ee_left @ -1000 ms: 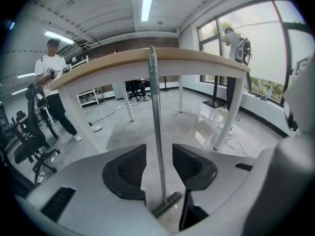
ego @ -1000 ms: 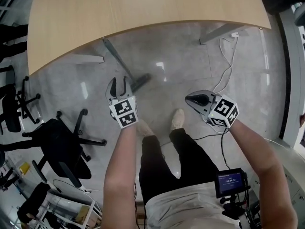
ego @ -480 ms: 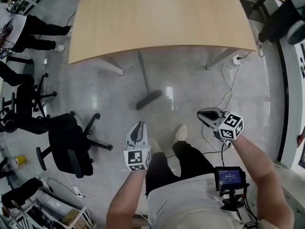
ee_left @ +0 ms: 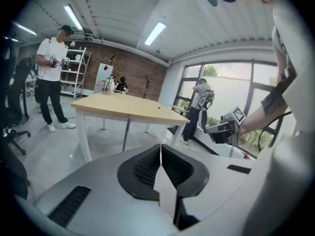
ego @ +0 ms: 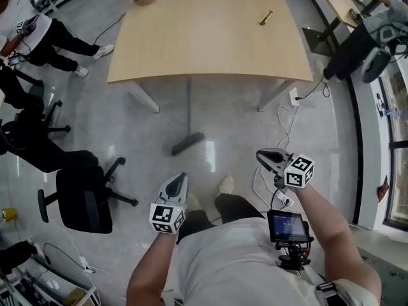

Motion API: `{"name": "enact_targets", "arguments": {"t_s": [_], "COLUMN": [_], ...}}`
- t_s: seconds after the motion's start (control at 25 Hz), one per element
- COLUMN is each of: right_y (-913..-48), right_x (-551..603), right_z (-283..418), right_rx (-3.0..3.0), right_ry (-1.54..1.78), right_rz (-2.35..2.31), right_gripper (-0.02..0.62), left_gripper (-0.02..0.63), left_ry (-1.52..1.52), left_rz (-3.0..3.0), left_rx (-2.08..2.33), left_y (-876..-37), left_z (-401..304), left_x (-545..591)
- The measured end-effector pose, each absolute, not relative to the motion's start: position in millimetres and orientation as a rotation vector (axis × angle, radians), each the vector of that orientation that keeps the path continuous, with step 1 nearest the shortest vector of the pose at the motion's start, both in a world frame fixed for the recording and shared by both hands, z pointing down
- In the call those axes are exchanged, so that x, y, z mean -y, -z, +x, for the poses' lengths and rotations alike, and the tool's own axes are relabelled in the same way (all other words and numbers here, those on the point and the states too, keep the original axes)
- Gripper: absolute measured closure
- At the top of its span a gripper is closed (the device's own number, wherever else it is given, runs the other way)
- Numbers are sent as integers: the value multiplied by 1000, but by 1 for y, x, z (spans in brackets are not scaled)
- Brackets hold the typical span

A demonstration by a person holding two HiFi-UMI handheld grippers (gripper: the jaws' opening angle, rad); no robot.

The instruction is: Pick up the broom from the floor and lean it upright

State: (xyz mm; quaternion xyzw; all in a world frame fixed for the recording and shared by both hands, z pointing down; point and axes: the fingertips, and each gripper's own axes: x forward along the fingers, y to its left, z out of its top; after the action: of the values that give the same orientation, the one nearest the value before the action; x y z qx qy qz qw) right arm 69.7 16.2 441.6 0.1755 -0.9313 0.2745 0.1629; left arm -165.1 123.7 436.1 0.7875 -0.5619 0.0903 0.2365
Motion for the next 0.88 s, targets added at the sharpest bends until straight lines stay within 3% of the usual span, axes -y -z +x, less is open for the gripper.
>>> {"name": "enact_targets", "arguments": {"t_s": [0.52,0.88], "right_y": [-366,-316], "right_x": [-63,-104], "right_z": [25,-9], "right_rx": [2757,2815], "right_ry": [-746,-679], "right_rz": [607,665], "right_gripper": [578,578], "left_gripper": [590,589], "left_ry": [-182,-171], "left_rz": [2162,2202], "left_rx": [1588,1522], "left_y": [-361,-354], "left_z": [-225,-240], "left_x": [-162,-204]}}
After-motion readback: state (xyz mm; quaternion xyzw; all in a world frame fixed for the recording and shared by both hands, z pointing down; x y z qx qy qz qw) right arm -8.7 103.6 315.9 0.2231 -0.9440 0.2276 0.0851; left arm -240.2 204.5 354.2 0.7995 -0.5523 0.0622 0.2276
